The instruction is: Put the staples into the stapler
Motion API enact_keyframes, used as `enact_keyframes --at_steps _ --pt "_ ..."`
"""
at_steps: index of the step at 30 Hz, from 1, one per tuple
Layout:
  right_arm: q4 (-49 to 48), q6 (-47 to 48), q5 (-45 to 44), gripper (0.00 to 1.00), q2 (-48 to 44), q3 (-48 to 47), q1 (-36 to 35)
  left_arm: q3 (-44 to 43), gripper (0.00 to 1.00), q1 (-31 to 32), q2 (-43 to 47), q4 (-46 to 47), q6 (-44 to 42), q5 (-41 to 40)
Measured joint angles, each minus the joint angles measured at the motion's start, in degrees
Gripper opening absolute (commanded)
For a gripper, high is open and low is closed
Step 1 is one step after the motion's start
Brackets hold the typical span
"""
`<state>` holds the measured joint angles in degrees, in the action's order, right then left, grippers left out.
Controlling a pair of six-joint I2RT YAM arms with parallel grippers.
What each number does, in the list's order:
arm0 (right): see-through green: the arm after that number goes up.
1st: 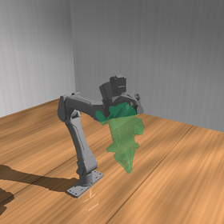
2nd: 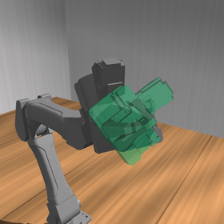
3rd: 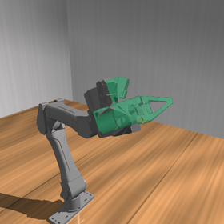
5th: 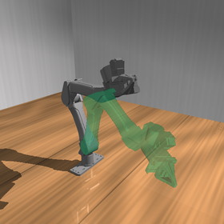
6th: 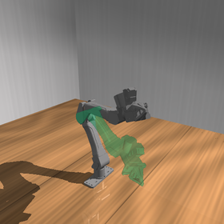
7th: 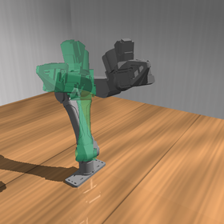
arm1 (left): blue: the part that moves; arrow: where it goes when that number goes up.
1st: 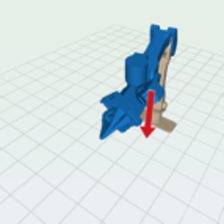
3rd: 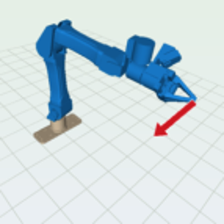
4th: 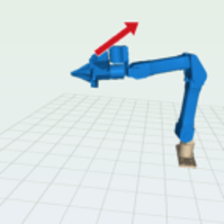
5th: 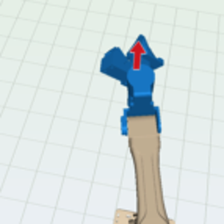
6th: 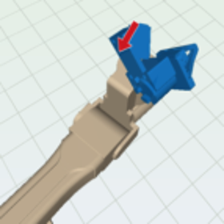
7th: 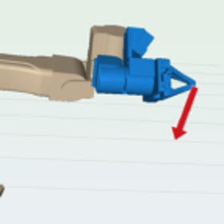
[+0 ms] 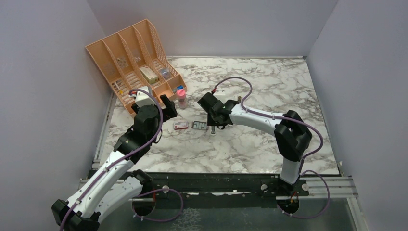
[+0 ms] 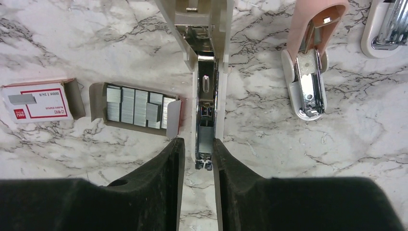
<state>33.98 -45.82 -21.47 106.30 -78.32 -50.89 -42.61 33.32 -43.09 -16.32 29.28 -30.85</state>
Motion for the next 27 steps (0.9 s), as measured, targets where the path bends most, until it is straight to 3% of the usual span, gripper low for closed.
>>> enact_keyframes --at_steps 7,13,18,27 --pt "-2.40 4.48 4.17 0.32 -0.04 -0.02 0.55 0.00 0.97 0.00 -0.20 0.00 -0.04 0.00" --pt "-7.61 7.72 8.74 0.41 -0.42 0.28 1.92 0.00 0.99 0.00 -2.32 -0.87 0.37 -0.04" --pt "-9.64 12.79 9.31 0.36 -1.75 -0.04 2.62 0.07 0.99 -0.13 -4.92 -3.32 1.92 0.09" --pt "-9.18 16.96 10.93 0.36 -0.94 -3.02 2.58 1.57 0.99 -0.26 -5.09 -3.08 4.42 1.70"
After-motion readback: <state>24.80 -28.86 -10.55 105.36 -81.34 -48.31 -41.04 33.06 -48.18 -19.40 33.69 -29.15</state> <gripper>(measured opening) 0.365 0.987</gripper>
